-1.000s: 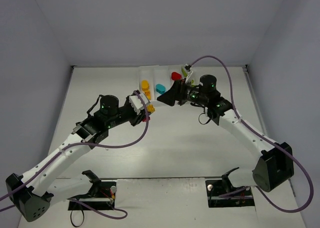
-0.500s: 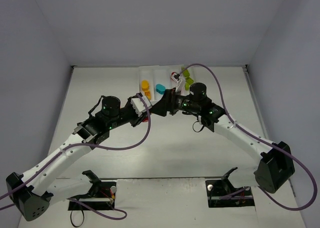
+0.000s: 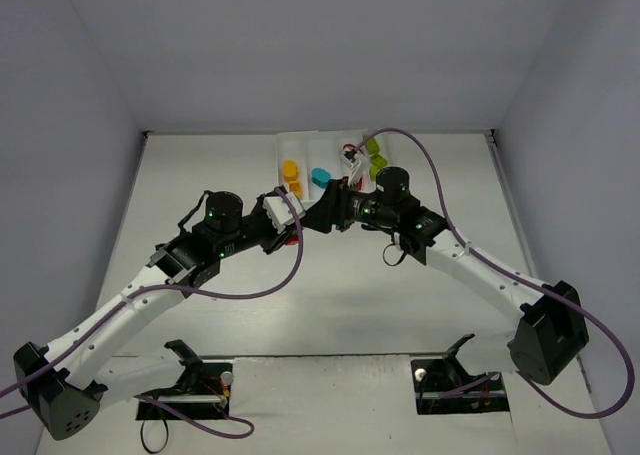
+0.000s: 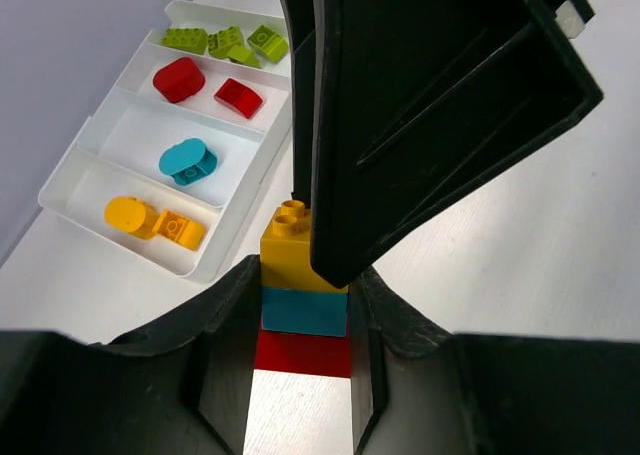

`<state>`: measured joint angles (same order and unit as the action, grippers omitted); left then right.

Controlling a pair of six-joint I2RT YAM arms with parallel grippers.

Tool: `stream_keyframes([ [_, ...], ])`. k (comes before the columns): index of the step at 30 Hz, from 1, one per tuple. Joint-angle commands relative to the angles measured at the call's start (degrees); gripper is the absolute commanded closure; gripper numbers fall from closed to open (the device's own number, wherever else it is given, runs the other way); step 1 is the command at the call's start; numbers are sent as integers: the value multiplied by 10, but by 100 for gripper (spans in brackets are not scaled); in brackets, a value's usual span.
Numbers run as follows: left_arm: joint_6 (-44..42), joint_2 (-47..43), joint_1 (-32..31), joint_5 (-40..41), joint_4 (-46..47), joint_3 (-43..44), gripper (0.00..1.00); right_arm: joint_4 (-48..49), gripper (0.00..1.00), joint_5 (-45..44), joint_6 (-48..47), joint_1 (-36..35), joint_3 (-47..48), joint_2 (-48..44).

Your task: Sort the legos into containers by color

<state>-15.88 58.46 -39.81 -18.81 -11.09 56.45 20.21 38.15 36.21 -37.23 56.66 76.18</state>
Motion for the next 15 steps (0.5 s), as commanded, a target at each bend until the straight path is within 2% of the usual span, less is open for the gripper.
stream_keyframes([
  [1,-10,-5,-3,-18,33,8,100,48,46,-4,-2,-5,4,2],
  [7,-14,-6,-5,-22,32,6,100,44,46,-4,0,-5,3,11],
  [9,-16,-6,-6,-22,31,6,100,42,49,-8,-1,-5,1,10],
  [10,-17,-6,-6,-20,31,6,100,42,54,-9,-2,-5,0,9],
  [11,-17,-5,-7,-19,30,6,100,43,65,-10,-2,-5,0,8],
  [13,-19,-4,-8,-18,30,5,100,42,75,-9,-3,-6,0,4],
  [14,-19,-5,-7,-18,31,5,100,42,86,-9,-2,-5,-1,3],
  [15,-19,-4,-8,-18,30,5,100,41,91,-9,-4,-5,-1,1],
])
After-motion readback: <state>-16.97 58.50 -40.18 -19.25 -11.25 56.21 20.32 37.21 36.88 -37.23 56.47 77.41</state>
